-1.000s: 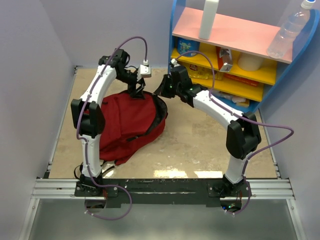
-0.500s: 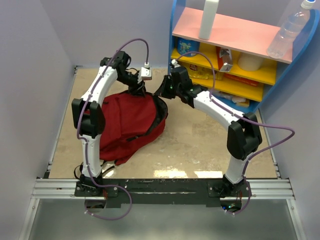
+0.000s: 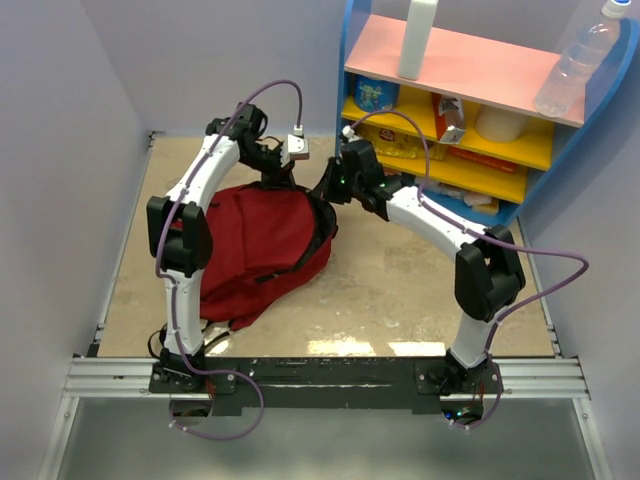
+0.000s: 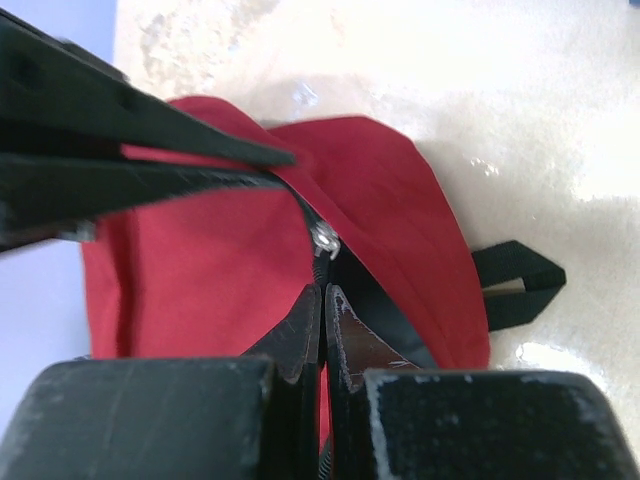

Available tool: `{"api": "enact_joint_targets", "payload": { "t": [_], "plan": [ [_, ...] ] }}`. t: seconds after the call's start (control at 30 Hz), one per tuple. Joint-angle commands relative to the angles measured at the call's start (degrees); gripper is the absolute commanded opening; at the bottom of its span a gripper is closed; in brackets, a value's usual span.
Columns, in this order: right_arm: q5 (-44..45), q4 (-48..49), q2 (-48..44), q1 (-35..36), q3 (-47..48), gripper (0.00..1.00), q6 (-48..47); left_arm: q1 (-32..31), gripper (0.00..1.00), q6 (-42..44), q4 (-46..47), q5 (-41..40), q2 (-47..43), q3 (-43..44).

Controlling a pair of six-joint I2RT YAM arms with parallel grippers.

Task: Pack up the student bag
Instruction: Zip the student bag at the center of the board.

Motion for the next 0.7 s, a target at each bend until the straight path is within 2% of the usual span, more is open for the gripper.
{"api": "enact_joint_targets", "payload": {
  "t": [0.0, 0.1, 0.33, 0.67],
  "plan": [
    [-0.2, 2.9, -3.6, 0.1, -2.8, 0.0, -0.9, -0.5, 0.0, -3.5, 6.2, -0.5, -3.6, 0.0],
    [0.9, 3.2, -4.5, 0.0, -4.3, 0.0, -1.1, -0.4, 0.0, -4.9, 7.9, -2.6, -3.6, -0.3],
    [2.1, 1.7, -5.5, -1.3, -5.3, 0.0, -2.9, -0.4, 0.0, -13.1, 21.8, -11.6, -6.5, -5.7],
    [0.5, 1.1, -5.7, -3.3, -5.0, 0.0, -3.5, 1.0, 0.0, -18.9, 25.3, -20.9, -4.0, -2.4]
  ]
}}
